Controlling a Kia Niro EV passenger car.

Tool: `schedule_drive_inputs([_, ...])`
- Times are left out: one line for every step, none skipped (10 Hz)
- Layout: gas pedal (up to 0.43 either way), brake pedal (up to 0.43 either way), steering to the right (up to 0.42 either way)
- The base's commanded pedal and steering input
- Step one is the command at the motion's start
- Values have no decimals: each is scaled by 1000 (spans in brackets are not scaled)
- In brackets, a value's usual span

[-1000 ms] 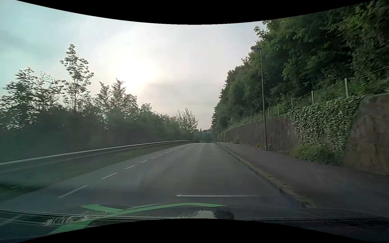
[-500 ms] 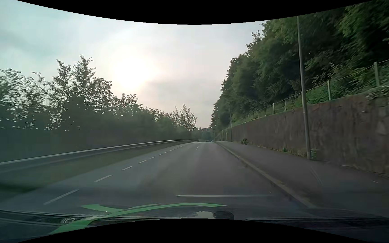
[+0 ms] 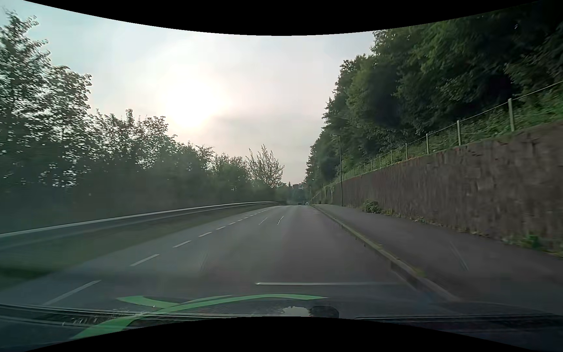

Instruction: Follow the waypoints while adhering to traffic rules and regulations

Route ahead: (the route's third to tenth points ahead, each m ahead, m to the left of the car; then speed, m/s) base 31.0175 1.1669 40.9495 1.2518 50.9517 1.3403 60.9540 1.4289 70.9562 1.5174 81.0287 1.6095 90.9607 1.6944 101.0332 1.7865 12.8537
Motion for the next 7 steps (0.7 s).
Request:
schedule_drive_inputs([150, 0, -2])
schedule_drive_inputs([150, 0, -2])
schedule_drive_inputs([150, 0, -3])
schedule_drive_inputs([157, 0, -3])
schedule_drive_inputs([157, 0, -2])
schedule_drive_inputs([157, 0, -1])
schedule_drive_inputs([157, 0, -1])
